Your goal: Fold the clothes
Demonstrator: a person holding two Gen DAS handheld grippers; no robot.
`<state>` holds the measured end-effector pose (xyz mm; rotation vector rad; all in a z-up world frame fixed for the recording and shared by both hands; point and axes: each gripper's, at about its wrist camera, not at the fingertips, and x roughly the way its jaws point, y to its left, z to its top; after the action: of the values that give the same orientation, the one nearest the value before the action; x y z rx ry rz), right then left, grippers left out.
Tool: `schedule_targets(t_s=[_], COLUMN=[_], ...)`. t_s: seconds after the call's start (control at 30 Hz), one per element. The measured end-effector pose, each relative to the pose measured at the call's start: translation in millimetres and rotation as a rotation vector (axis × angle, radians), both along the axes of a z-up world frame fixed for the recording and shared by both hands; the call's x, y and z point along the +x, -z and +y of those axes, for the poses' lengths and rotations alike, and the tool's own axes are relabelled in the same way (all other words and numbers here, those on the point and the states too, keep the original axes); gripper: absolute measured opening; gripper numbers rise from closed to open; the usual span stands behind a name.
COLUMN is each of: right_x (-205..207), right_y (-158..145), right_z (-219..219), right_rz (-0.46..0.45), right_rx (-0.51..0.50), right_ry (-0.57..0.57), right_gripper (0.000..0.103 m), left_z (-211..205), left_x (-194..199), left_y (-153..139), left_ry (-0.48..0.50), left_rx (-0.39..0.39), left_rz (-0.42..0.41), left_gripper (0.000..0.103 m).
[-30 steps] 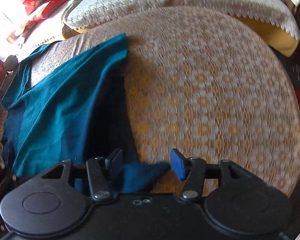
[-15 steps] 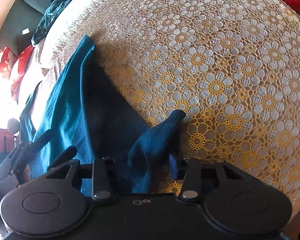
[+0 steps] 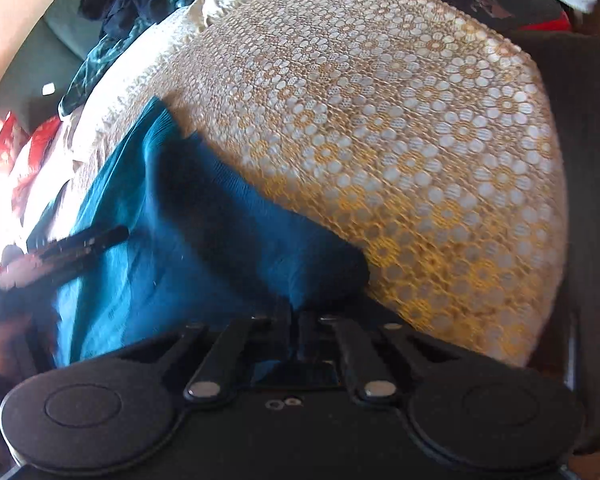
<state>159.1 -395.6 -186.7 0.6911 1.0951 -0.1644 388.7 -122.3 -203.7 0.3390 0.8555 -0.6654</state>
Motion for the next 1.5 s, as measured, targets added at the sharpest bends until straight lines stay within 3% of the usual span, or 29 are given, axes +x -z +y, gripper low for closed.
schedule_targets(t_s=[0.13, 0.23, 0.43, 0.57, 0.63, 0.87, 0.97, 1.1, 1.17, 1.23, 1.4, 1.43, 1.47, 1.5], right_x=[-12, -6, -10, -24, -31, -42, -46, -53, -56, -58, -54, -53, -51, -49], right_y=[10, 7, -11, -9, -7, -4, -5, -6, -7, -8, -8, -8, -9, -10], right_z=[2, 4, 6, 4, 7, 12, 8, 2, -2, -7, -8, -7, -6, -5], right_rz=[0.013, -0.009, -0.029, 0.004, 0.023, 0.046, 0.037, 0.034, 0.028, 0.020, -0.006, -0.012, -0.016, -0.019], right_rx=[-0.005, 0.010, -0.026, -0.010, -0.010, 0.010, 0.020, 0.026, 0.035, 0.043, 0.055, 0.049, 0.033, 0.014], right_ry=[0.007, -0.006, -0.070, -0.094, -0.105, -0.145, -0.135, -0.141, -0.145, -0.150, -0.192, -0.206, -0.220, -0.229], right_gripper=[0.103, 0.103, 0.103, 0.103, 0.103, 0.103, 0.103, 0.103, 0.103, 0.103, 0.103, 0.103, 0.103, 0.103], left_z=[1, 10, 77, 111, 107, 38, -6, -34, -36, -34, -35, -36, -36, -35], left_x=[-6, -14, -76, -137, -168, -269, -286, -282, -271, -261, -250, -249, -248, -247], left_y=[4, -12, -57, -64, -61, -38, -22, -5, -3, -3, -2, -2, -3, -3], left_ry=[-0.005, -0.025, -0.104, -0.136, -0.082, 0.240, 0.348, 0.373, 0.347, 0.319, 0.294, 0.291, 0.280, 0.273], left_rx=[0.013, 0.018, -0.132, -0.186, -0.185, -0.090, 0.003, 0.062, 0.030, 0.010, 0.029, 0.027, 0.015, -0.004], left_rz=[0.007, -0.015, 0.039, 0.091, 0.103, 0.049, -0.019, -0.017, 0.037, 0.080, 0.101, 0.102, 0.107, 0.119], left_gripper=[0.062, 0.062, 0.062, 0.071, 0.074, 0.074, 0.074, 0.074, 0.061, 0.039, 0.031, 0.015, 0.006, 0.005])
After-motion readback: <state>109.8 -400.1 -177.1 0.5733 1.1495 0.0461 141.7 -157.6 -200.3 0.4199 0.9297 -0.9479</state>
